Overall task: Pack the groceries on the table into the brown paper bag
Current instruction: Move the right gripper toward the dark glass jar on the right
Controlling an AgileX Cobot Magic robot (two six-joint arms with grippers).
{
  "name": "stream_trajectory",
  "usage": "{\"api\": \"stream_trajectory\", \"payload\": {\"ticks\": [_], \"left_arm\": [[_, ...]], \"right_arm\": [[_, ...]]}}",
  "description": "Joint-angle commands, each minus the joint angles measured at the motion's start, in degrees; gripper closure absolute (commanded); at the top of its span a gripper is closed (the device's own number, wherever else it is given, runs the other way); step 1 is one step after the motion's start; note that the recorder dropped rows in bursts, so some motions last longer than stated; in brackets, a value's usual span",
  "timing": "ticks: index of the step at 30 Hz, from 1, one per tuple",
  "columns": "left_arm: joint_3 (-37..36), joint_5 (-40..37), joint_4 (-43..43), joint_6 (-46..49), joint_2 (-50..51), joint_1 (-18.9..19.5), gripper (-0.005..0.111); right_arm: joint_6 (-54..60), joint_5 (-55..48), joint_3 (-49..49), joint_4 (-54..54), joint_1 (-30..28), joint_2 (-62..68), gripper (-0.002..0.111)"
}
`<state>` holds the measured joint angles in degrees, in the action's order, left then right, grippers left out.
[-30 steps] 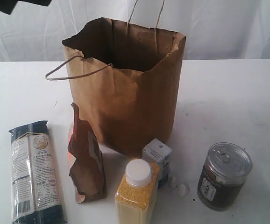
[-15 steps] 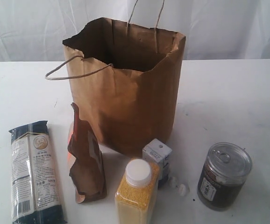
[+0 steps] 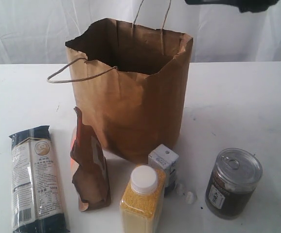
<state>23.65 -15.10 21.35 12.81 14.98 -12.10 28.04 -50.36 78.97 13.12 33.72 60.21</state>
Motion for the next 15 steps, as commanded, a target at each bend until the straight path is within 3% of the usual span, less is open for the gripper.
{"api": "stream_trajectory", "payload": {"ticks": [1,4,15], "left_arm": [[-5.7,4.5,0.6,-5.4,-1.6,0.1,0.107],[-6.9,4.0,0.6,-9.5,-1.6,0.1,0.107],[-6.9,3.1,0.6,-9.2,-1.6,0.1,0.107]], "right_arm": [[-0.3,1.6,-1.7,0.3,-0.1,-0.8,0.050],[-0.3,1.9,-1.8,0.3,-0.1,-0.8,0.050],[0.2,4.5,-1.8,2.1,-0.1,-0.8,0.050]]}}
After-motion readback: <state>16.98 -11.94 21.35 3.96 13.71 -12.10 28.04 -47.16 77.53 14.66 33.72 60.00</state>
